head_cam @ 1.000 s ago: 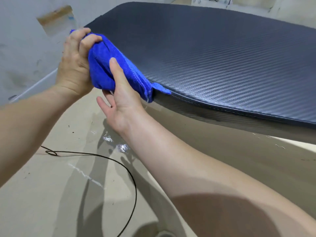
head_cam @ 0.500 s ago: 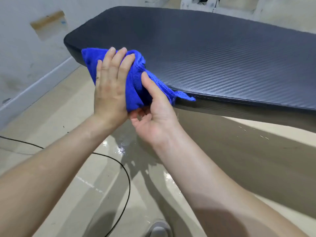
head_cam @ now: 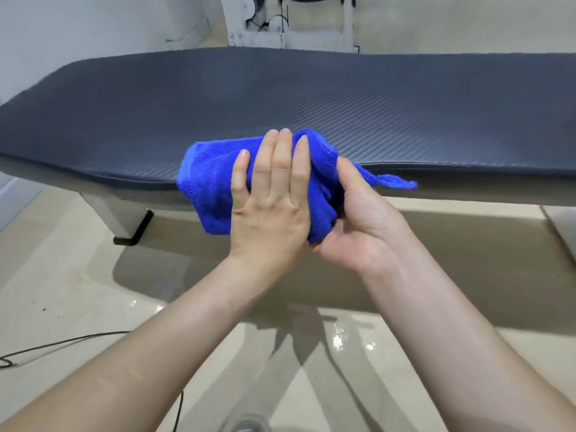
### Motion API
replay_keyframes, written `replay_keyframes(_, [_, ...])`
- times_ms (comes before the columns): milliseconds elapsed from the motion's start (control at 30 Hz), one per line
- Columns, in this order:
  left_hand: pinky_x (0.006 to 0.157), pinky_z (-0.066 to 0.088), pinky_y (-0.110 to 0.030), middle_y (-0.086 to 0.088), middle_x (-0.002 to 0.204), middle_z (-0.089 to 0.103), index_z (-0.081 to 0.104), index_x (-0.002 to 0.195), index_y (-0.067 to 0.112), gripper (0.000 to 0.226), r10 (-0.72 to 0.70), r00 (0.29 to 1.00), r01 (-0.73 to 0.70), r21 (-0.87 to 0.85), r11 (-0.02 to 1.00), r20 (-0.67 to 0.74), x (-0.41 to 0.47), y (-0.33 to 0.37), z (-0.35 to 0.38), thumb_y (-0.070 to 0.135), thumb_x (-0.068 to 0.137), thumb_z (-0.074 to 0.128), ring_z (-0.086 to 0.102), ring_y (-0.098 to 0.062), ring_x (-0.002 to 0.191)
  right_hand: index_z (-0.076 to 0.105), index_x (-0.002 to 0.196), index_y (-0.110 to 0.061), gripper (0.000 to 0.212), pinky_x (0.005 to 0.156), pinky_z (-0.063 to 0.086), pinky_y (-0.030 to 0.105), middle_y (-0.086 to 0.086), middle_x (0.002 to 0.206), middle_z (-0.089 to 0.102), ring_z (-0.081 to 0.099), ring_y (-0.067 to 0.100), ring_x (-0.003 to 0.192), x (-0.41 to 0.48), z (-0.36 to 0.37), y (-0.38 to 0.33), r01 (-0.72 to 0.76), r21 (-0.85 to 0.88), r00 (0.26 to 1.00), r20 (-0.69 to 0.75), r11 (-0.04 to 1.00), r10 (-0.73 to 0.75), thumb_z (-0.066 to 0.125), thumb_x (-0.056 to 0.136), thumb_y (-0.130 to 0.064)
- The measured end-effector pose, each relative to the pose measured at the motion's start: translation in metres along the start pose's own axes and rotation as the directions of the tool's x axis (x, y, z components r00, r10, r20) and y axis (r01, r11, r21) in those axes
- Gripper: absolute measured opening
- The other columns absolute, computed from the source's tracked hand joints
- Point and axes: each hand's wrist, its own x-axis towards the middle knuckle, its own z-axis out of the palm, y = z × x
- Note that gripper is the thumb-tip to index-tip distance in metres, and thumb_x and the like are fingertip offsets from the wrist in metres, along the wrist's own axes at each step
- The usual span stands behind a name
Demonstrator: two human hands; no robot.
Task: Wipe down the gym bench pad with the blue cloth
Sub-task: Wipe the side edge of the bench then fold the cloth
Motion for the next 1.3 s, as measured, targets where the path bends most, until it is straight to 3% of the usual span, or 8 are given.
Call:
replay_keyframes(267, [0.105,0.024,-0.042,-0.011,0.140,0.051,0.030,0.140,0.005,0.053,0.173,0.984,-0.176,-0.130,0.976,-0.039,0.041,0.109,0.001,0.008,0.092,0.008,0.047,-0.026,0.131,0.073,0.097,-0.018,0.021,0.080,0.057,0.031,0.000,0.094,0.077,0.073,0.014,0.088,-0.035,-0.074,-0.073,0.148,0.024,0.983,-0.115,0.989,-0.145,0.067,0.086,-0.036])
replay_keyframes(567, [0.110,0.020,-0.041,-0.013,0.147,0.042,0.026,0.146,0.005,0.056,0.446,0.894,-0.442,-0.256,0.860,-0.046,0.065,0.217,-0.018,0.014,0.091,0.023,0.038,-0.026,0.137,0.069,0.118,-0.019,0.039,0.077,0.058,0.029,-0.007,0.110,0.073,0.071,0.013,0.092,-0.095,-0.157,-0.141,0.273,-0.120,0.932,-0.211,0.955,-0.293,0.065,0.087,-0.043])
replay_keyframes(767, [0.115,0.016,-0.041,-0.012,0.157,0.019,0.019,0.151,0.017,0.076,0.681,0.726,-0.505,-0.596,0.624,0.098,0.090,0.230,-0.050,0.004,0.081,0.045,0.016,-0.027,0.145,0.062,0.078,-0.022,0.014,0.050,0.040,0.023,-0.002,0.068,0.060,0.054,0.014,0.057,-0.146,-0.195,-0.183,0.278,-0.621,0.647,-0.443,0.733,-0.621,0.055,0.087,-0.029])
replay_keyframes(867, [0.100,0.040,-0.036,-0.007,0.140,0.050,0.044,0.140,0.015,0.073,0.589,0.808,-0.398,-0.727,0.560,0.012,0.105,0.206,-0.054,-0.011,0.072,0.051,0.045,-0.027,0.128,0.054,0.067,-0.017,0.020,0.050,0.038,0.025,-0.002,0.041,0.053,0.047,0.012,0.038,-0.168,-0.193,-0.210,0.243,-0.790,0.441,-0.426,0.562,-0.790,0.054,0.083,-0.030])
replay_keyframes(1000, [0.066,0.051,-0.040,0.003,0.104,0.067,0.060,0.111,0.024,0.049,0.403,0.915,-0.313,-0.620,0.720,0.006,0.135,0.181,-0.059,0.003,0.071,0.043,0.058,-0.028,0.099,0.049,0.062,-0.018,0.020,0.039,0.027,0.018,-0.008,0.036,0.035,0.033,0.011,0.033,-0.173,-0.182,-0.225,0.302,-0.872,0.283,-0.304,0.385,-0.910,0.061,0.075,-0.027])
replay_keyframes(1100, [0.076,0.047,-0.039,-0.002,0.101,0.069,0.066,0.101,0.021,0.040,0.241,0.961,-0.275,-0.579,0.768,-0.136,0.175,0.164,-0.060,0.013,0.074,0.037,0.057,-0.031,0.096,0.052,0.066,-0.019,0.018,0.047,0.026,0.024,-0.003,0.053,0.035,0.033,0.014,0.048,-0.174,-0.172,-0.225,0.381,-0.831,0.320,-0.293,0.406,-0.901,0.065,0.073,-0.030])
replay_keyframes(1233, [0.076,0.022,-0.012,-0.006,0.101,0.064,0.070,0.102,0.020,0.038,-0.086,0.963,-0.109,-0.658,0.745,-0.257,0.216,0.157,-0.070,0.012,0.081,0.040,0.054,-0.028,0.100,0.065,0.056,-0.021,0.030,0.061,0.056,0.029,0.000,0.065,0.056,0.058,0.017,0.060,-0.173,-0.169,-0.222,0.666,-0.485,0.485,-0.297,0.567,-0.823,0.067,0.084,-0.030])
replay_keyframes(1300, [0.075,0.025,-0.014,-0.008,0.100,0.064,0.070,0.103,0.020,0.037,-0.090,0.971,-0.080,-0.657,0.749,-0.221,0.211,0.155,-0.070,0.011,0.081,0.042,0.053,-0.029,0.098,0.061,0.070,-0.021,0.023,0.046,0.048,0.021,-0.001,0.062,0.059,0.059,0.016,0.050,-0.167,-0.172,-0.219,0.643,-0.437,0.522,-0.350,0.629,-0.778,0.064,0.087,-0.036])
